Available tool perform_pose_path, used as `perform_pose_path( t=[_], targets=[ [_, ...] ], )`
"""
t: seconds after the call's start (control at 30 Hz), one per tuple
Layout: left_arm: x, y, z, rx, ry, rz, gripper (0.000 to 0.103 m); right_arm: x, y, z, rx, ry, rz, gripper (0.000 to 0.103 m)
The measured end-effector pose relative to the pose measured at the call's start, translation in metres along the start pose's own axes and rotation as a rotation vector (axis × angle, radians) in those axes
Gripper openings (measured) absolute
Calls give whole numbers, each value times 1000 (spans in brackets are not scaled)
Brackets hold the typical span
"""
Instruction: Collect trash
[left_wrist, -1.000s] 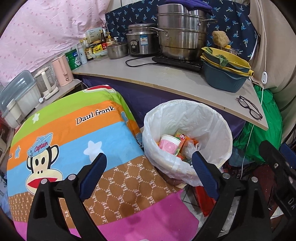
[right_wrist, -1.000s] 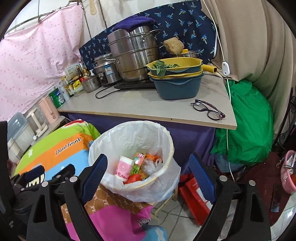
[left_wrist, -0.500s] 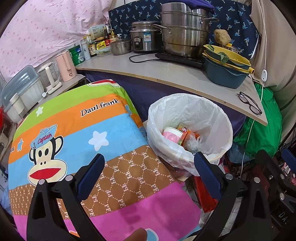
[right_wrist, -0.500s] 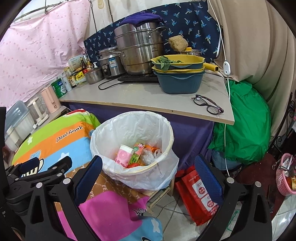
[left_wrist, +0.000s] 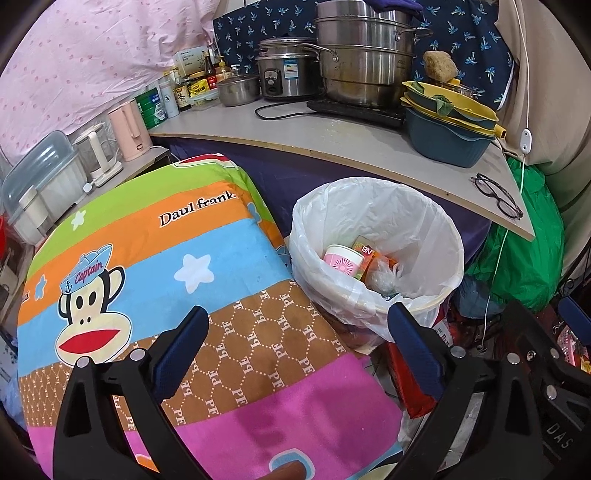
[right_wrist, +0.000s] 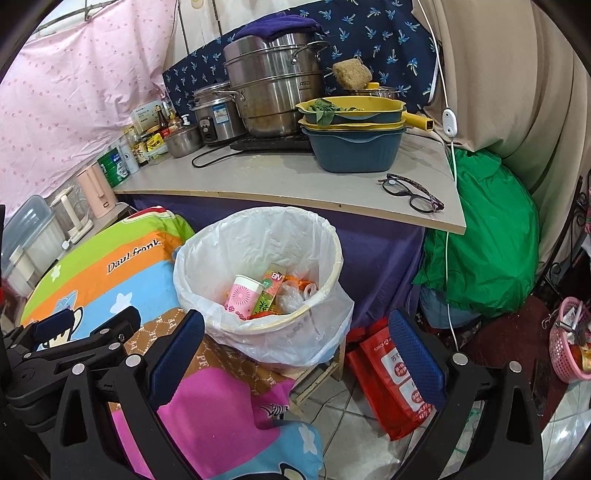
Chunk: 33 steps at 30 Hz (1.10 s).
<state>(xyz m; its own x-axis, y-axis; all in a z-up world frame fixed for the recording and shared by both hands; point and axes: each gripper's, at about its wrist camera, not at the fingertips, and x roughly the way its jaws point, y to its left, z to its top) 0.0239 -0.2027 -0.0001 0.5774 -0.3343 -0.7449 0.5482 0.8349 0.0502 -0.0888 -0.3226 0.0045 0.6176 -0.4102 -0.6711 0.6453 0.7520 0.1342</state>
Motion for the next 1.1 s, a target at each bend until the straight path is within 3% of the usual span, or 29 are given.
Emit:
perform_pose_path(
  t=[1.1],
  targets=[
    [8, 12, -8, -41, 20, 45, 93, 15, 10, -7, -30, 41, 12, 96]
  ],
)
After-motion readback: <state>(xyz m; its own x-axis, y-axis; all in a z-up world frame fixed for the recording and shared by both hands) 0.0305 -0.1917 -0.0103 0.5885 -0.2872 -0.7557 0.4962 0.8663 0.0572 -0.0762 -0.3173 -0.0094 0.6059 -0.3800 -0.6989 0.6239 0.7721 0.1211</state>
